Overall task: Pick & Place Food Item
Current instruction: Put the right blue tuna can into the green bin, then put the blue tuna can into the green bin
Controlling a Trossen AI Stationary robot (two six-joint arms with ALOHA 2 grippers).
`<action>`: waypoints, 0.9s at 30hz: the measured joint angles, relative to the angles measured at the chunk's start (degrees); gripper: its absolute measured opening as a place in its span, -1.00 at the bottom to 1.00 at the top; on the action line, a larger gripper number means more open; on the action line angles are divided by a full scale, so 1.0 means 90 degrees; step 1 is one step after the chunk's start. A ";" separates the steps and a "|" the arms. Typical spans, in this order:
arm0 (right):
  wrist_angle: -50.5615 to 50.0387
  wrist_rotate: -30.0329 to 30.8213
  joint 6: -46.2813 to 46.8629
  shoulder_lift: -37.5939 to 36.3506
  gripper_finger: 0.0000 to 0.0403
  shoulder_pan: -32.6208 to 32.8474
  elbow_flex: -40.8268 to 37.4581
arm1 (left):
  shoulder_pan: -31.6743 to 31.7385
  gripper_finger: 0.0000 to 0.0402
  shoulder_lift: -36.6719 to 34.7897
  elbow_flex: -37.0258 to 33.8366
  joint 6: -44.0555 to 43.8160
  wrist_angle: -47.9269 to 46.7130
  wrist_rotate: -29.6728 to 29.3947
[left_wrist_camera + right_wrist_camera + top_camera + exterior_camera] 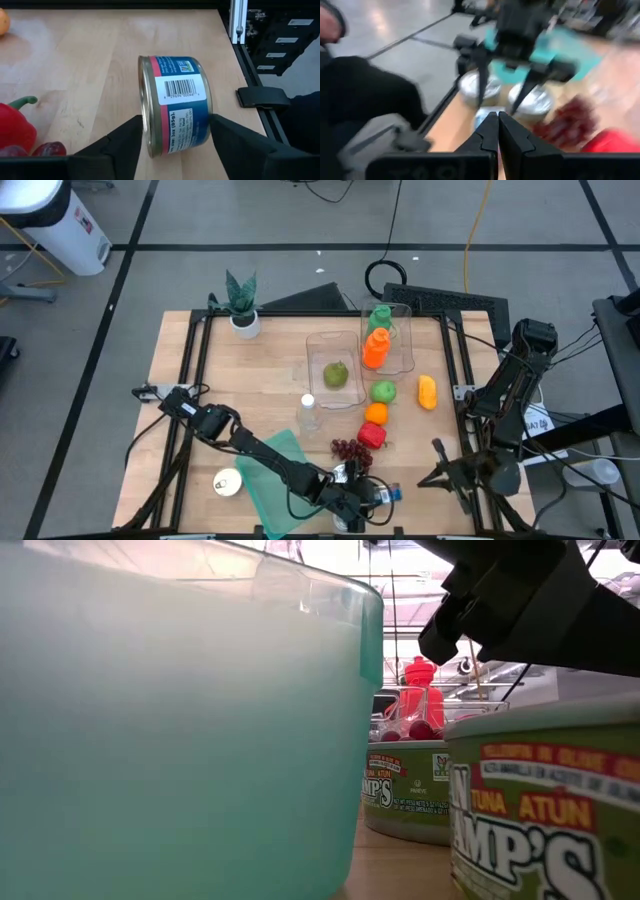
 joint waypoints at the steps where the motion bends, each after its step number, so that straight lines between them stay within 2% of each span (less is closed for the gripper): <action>1: -0.0038 -0.0168 0.0261 0.0039 -1.00 0.0000 0.0000 | 0.0000 0.26 0.0000 0.0000 -0.0002 -0.0001 0.0000; 7: 0.0035 -0.0775 0.1478 0.0725 -1.00 -0.0062 0.0000 | 0.0006 0.43 0.0000 0.0000 -0.0144 0.0006 -0.0051; 16: 0.0121 -0.1105 0.2708 0.2063 -1.00 -0.0584 -0.0002 | 0.0032 0.68 0.0000 0.0000 -0.0163 0.0056 -0.0006; 19: 0.0491 -0.1444 0.2689 0.2315 -1.00 -0.0710 -0.0002 | 0.0032 0.77 0.0000 -0.0003 -0.0163 0.0188 0.0090; 27: 0.1511 -0.1639 0.2050 0.2721 -1.00 -0.1032 -0.0002 | 0.0030 0.95 0.0000 -0.0003 0.0000 0.0297 0.0165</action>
